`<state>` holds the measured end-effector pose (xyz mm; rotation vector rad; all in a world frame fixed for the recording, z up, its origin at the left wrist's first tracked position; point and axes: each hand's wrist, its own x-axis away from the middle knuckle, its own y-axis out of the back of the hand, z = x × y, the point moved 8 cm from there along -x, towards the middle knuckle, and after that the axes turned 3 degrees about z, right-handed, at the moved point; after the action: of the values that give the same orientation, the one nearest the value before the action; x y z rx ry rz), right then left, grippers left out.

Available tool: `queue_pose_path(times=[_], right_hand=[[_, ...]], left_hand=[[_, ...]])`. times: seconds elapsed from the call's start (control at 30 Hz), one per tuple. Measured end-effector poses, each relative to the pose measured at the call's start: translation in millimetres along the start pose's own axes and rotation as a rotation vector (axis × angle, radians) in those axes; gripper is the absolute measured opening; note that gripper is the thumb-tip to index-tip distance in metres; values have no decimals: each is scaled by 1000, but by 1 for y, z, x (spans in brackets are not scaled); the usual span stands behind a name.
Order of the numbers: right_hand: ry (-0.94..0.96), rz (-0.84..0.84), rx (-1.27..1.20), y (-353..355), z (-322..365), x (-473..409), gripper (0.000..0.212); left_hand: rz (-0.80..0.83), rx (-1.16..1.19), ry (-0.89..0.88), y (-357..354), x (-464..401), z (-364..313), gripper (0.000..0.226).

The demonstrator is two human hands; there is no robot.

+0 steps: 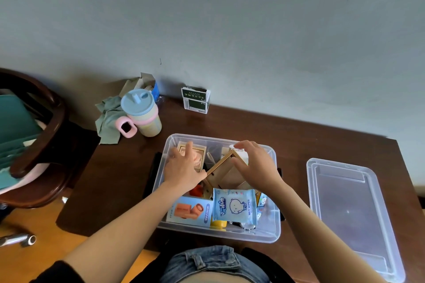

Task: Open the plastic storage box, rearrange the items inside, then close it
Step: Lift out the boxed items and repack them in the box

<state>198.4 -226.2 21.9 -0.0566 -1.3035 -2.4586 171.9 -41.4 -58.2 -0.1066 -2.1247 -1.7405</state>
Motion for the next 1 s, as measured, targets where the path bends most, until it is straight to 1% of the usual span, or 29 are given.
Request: queue_pose_path(times=[0.13, 0.2, 0.27, 0.37, 0.43, 0.47, 0.53, 0.57, 0.6, 0.67, 0.73, 0.77, 0.8, 0.83, 0.87, 0.9, 0.93, 0.97, 1.0], right_hand=[[-9, 5, -158, -3, -2, -2, 20], [-20, 17, -219, -6, -5, -3, 16], [-29, 35, -248, -11, -8, -5, 15], [-71, 78, -300, -21, -9, -7, 18], [-133, 115, -367, -26, -7, -8, 29], [-164, 147, -406, -28, -4, -8, 34], [-234, 261, -561, -34, 1, -8, 39], [-279, 331, -668, -38, 4, -7, 42], [-325, 399, -758, -40, 6, -5, 50], [-355, 514, -838, -44, 8, -1, 61], [-307, 598, -812, -44, 5, 1, 61], [-279, 621, -792, -43, 2, 2, 56], [-248, 637, -776, -40, -2, 4, 50], [-216, 652, -761, -37, -6, 7, 45], [-194, 660, -742, -34, -11, 10, 45], [-191, 657, -714, -32, -18, 14, 50], [-201, 653, -677, -31, -25, 18, 58], [-199, 658, -639, -32, -32, 22, 65], [-179, 669, -605, -32, -35, 27, 68]], left_hand=[[-46, 199, -65, 10, 8, 3, 95], [-102, 269, -124, 20, 16, 4, 97], [-164, 330, -172, 33, 25, 7, 95], [-238, 466, -199, 52, 35, 14, 91], [-249, 609, -222, 65, 39, 18, 88], [-234, 687, -250, 71, 41, 18, 85], [-169, 810, -340, 79, 45, 12, 80], [-116, 854, -393, 80, 48, 7, 80], [-56, 879, -449, 80, 50, 0, 81], [30, 860, -545, 76, 58, -16, 84], [43, 790, -626, 71, 65, -28, 86], [57, 773, -650, 68, 67, -31, 87], [100, 793, -658, 63, 67, -34, 88], [176, 860, -641, 58, 66, -34, 88], [258, 962, -603, 54, 63, -34, 85], [306, 1062, -546, 51, 58, -31, 77], [304, 1135, -476, 50, 52, -25, 63], [259, 1158, -399, 49, 44, -17, 47], [193, 1129, -322, 48, 36, -6, 32]])
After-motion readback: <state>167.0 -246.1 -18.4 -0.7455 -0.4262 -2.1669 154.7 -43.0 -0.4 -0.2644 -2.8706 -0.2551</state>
